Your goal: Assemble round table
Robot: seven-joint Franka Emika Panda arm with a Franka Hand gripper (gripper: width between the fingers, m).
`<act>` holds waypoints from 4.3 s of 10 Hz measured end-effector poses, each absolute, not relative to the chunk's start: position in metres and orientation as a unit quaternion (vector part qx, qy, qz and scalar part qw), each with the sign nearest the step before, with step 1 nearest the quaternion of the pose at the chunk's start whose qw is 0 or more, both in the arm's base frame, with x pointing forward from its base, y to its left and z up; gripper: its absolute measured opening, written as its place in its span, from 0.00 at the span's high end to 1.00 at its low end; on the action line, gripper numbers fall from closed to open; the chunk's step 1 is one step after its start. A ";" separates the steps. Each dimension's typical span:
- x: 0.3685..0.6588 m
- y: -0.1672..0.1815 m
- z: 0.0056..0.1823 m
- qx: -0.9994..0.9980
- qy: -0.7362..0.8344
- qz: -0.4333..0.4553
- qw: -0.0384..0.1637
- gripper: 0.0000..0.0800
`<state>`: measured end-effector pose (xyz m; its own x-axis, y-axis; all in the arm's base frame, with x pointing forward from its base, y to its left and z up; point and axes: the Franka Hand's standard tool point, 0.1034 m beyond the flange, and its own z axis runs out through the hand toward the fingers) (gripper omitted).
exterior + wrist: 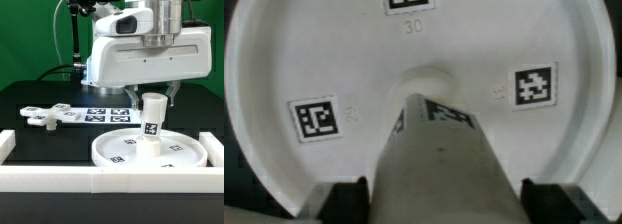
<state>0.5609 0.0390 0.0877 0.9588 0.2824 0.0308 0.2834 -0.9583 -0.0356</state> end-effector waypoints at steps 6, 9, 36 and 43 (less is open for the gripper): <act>0.561 0.038 0.087 -0.984 0.170 -0.016 0.043 0.49; 0.561 0.042 0.087 -0.942 0.331 -0.012 0.047 0.49; 0.570 0.061 0.086 -0.932 -0.362 -0.017 -0.010 0.19; 0.570 0.053 0.082 -0.782 -0.623 -0.006 -0.026 0.19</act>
Offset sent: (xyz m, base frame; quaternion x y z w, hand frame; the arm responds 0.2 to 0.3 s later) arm -0.0117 0.0084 -0.0042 0.0248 -0.0032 0.3126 0.9496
